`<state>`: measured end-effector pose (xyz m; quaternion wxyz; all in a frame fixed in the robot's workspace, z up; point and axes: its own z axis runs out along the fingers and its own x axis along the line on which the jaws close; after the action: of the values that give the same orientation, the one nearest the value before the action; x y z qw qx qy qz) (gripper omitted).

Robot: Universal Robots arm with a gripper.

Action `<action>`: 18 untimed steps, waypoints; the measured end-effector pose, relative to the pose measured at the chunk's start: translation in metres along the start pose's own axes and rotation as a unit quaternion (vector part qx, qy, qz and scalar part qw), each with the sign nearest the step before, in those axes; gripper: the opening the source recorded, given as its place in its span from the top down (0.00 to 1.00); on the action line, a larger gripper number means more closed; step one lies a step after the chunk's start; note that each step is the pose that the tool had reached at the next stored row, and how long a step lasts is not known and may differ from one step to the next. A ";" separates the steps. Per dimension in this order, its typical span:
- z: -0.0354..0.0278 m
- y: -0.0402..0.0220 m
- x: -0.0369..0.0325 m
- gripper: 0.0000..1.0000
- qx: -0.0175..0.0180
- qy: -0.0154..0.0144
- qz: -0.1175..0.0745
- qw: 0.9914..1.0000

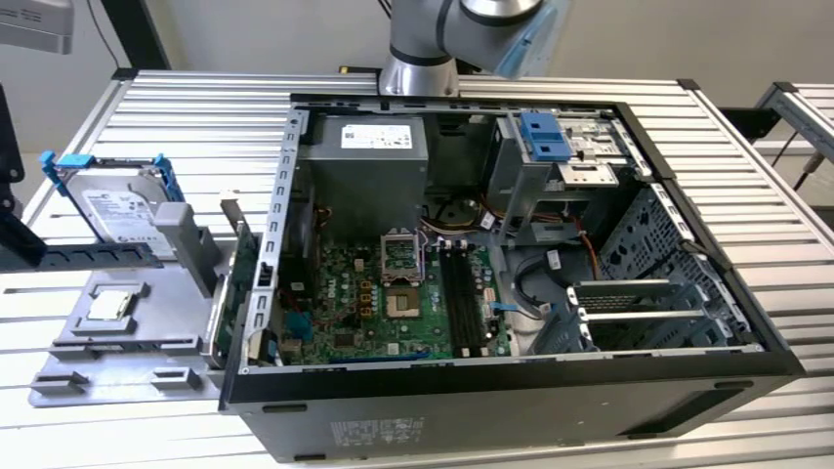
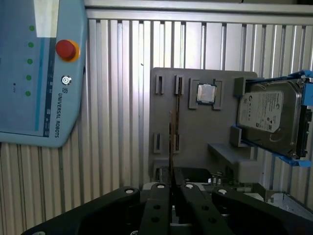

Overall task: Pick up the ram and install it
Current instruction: 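Pick up the ram and move it above insertion slot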

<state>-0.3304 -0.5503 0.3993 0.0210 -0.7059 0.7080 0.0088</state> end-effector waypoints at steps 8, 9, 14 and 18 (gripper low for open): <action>0.0002 -0.0135 0.0000 1.00 0.000 0.000 0.000 1.000; 0.0003 -0.0150 0.0000 1.00 0.000 0.000 0.000 1.000; 0.0004 -0.0236 -0.0001 1.00 0.000 0.000 0.000 1.000; 0.0005 -0.0303 -0.0001 1.00 0.000 0.000 0.000 1.000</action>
<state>-0.3002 -0.5503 0.3993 0.0210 -0.7059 0.7079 0.0087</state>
